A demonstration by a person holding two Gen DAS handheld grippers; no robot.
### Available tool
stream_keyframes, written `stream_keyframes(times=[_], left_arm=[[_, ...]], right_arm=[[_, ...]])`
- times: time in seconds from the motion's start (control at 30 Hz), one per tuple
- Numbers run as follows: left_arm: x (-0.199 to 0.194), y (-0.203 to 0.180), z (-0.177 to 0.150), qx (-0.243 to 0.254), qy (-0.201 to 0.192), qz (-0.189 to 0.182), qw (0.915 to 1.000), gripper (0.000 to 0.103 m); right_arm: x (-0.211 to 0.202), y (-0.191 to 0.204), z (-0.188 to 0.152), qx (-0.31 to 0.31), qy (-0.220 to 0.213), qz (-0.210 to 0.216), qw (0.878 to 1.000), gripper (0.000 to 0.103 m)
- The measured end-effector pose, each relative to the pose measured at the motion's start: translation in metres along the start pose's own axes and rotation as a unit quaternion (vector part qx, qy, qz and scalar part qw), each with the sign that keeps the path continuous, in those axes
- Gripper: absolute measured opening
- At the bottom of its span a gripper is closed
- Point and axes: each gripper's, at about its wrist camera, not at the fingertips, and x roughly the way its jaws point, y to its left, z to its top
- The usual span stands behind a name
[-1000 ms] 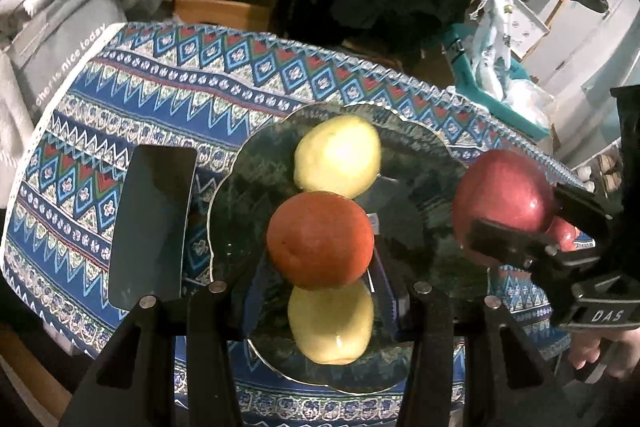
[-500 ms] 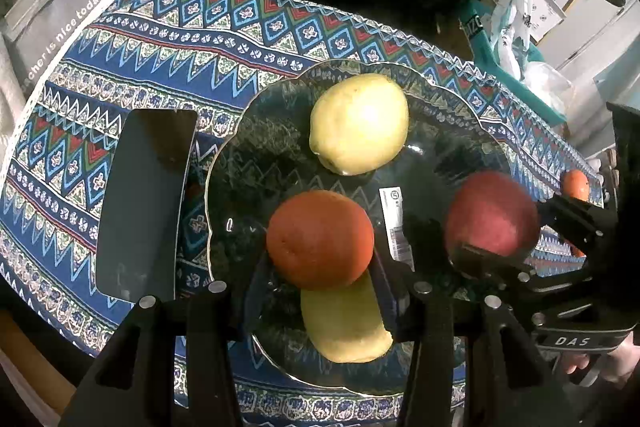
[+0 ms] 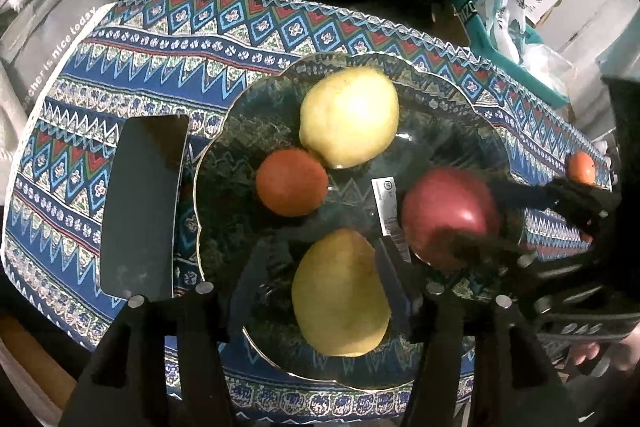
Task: Organize fruits
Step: 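Open both tools to drop the apple and orange onto the plate, then move both tools back toward the remaining apple and oranges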
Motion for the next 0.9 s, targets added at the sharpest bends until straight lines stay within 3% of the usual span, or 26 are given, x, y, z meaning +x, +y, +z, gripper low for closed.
stream_keyframes(times=[0.3, 0.47, 0.6, 0.9], left_arm=[[-0.016, -0.01, 0.003, 0.007, -0.017, -0.009, 0.9998, 0.061], [-0.029, -0.022, 0.004, 0.018, -0.033, -0.015, 0.9992, 0.063], [-0.041, -0.033, 0.006, 0.032, -0.05, -0.018, 0.9981, 0.066], [-0.057, -0.061, 0.007, 0.053, -0.066, -0.04, 0.9956, 0.067]], right_arm=[[-0.04, -0.009, 0.009, 0.031, -0.046, 0.013, 0.998, 0.074], [-0.065, -0.013, 0.008, 0.042, -0.069, -0.003, 0.997, 0.074], [-0.089, -0.013, 0.003, 0.027, -0.088, -0.042, 0.995, 0.074], [-0.128, -0.023, -0.014, 0.033, -0.114, -0.054, 0.991, 0.074]])
